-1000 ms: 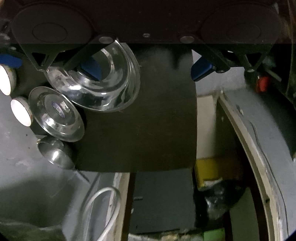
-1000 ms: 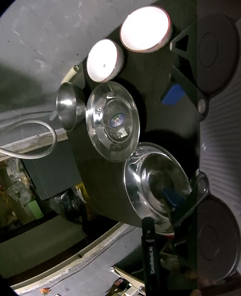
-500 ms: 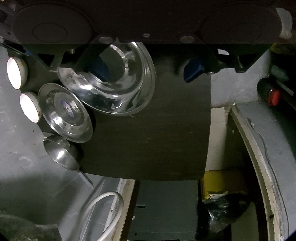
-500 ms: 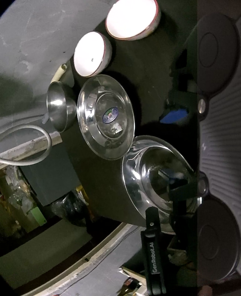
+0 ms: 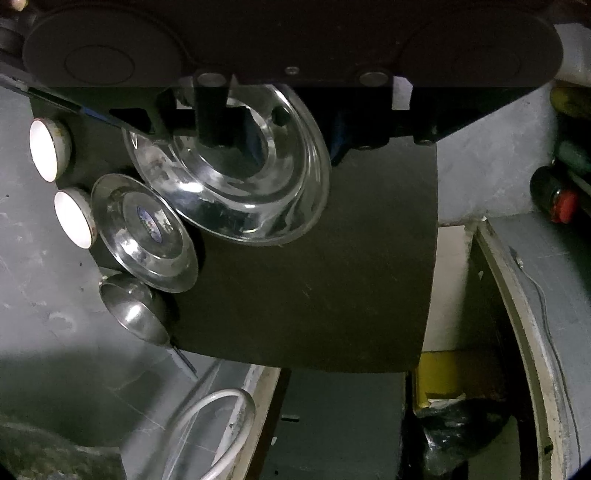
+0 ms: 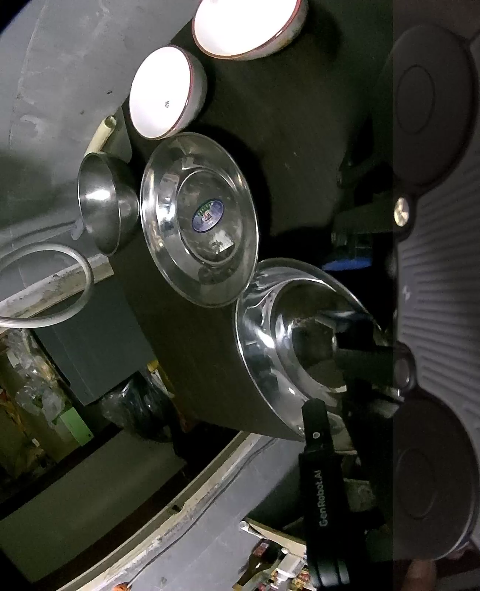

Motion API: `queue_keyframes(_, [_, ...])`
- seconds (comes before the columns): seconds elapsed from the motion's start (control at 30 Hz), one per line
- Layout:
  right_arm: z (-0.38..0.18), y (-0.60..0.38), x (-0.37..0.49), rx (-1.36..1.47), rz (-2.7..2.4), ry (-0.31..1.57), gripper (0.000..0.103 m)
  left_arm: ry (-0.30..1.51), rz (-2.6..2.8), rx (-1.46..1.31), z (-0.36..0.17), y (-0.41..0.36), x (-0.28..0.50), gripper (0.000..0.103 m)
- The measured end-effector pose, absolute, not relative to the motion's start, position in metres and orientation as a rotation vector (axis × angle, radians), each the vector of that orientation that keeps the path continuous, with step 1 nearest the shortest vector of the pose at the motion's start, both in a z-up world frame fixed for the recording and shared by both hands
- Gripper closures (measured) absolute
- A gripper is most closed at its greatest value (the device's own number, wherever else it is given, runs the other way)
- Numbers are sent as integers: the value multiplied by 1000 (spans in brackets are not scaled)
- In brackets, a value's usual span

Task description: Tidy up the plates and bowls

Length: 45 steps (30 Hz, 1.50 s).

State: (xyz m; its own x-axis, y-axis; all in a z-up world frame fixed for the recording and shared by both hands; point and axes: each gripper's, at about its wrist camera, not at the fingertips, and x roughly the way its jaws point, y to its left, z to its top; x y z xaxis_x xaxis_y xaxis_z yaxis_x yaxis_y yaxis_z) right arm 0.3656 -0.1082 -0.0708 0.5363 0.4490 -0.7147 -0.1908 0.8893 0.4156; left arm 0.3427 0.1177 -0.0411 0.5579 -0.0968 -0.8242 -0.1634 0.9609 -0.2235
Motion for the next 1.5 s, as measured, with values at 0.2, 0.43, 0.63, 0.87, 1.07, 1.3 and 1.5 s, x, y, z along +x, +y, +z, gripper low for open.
queue_keyframes(0.2, [-70,-109,364,294,396,921,80,994,47,-291,-44,120,341,74])
queue_keyframes(0.43, [-69,-112,361,302,410,927,80,994,46,-277,-41,119,332,76])
queue_keyframes(0.63, [-65,-114,361,299,423,920,80,995,50,-270,-40,116,325,76])
queue_keyframes(0.87, [-61,-117,355,288,445,912,80,982,56,-257,-34,111,312,76])
queue_keyframes(1.07, [-52,-124,342,264,471,881,80,950,55,-251,-21,105,293,76])
queue_keyframes(1.3, [-49,-130,314,230,503,882,80,949,59,-208,-17,93,263,76])
queue_keyframes(1.5, [-45,-131,287,182,547,888,79,956,65,-156,-17,83,233,73])
